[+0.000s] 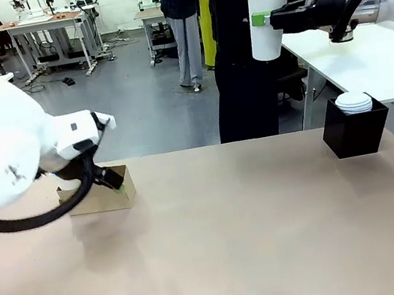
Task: Pour a drink into a cup and package it in a carrier.
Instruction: Position the Cup Carrier in the center of the table.
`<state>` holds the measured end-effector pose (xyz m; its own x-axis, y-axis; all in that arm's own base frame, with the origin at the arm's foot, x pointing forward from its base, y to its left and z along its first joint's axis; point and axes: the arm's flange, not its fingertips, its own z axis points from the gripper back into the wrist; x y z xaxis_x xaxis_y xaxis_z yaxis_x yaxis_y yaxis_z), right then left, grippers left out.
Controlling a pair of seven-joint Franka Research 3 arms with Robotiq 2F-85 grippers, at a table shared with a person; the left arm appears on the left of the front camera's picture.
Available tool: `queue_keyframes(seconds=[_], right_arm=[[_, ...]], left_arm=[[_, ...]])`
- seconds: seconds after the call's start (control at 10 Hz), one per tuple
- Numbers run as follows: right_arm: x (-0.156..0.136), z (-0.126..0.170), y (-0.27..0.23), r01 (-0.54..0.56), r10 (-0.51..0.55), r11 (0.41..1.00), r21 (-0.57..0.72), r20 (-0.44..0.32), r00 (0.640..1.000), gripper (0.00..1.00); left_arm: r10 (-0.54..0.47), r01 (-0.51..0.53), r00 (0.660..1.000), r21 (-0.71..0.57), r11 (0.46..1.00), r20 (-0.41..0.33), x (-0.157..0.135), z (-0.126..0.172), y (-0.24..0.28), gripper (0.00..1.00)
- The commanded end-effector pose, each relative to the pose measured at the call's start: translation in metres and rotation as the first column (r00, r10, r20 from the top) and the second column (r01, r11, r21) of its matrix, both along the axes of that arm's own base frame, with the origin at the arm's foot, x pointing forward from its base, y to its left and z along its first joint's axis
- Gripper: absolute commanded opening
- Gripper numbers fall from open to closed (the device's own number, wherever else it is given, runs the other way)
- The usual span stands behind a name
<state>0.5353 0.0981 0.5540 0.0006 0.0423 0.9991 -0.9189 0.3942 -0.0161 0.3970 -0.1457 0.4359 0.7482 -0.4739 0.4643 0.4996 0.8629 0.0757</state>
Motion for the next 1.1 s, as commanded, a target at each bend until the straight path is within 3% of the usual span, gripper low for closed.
queue_keyframes(seconds=[0.0,0.2,0.4,0.7,1.0], right_arm=[[-0.002,0.002,0.001,-0.002,0.003,1.0,-0.005,0.021,1.0,0.8],[-0.002,0.002,0.001,-0.002,0.003,1.0,-0.005,0.021,1.0,0.8],[-0.002,0.002,0.001,-0.002,0.003,1.0,-0.005,0.021,1.0,0.8],[-0.002,0.002,0.001,-0.002,0.003,1.0,-0.005,0.021,1.0,0.8],[-0.002,0.002,0.001,-0.002,0.003,1.0,-0.005,0.021,1.0,0.8]], left_arm=[[0.08,-0.081,0.995,-0.006,0.997,-0.052,-0.006,0.061,0.002,1.0],[0.179,-0.179,0.981,0.0,0.984,-0.072,0.004,0.108,0.012,1.0],[0.272,-0.274,0.955,-0.002,0.962,-0.118,0.031,0.128,0.02,1.0],[0.36,-0.358,0.917,0.042,0.933,-0.171,0.084,0.123,0.032,1.0],[0.348,-0.353,0.912,0.017,0.936,-0.217,0.107,0.096,0.036,1.0]])
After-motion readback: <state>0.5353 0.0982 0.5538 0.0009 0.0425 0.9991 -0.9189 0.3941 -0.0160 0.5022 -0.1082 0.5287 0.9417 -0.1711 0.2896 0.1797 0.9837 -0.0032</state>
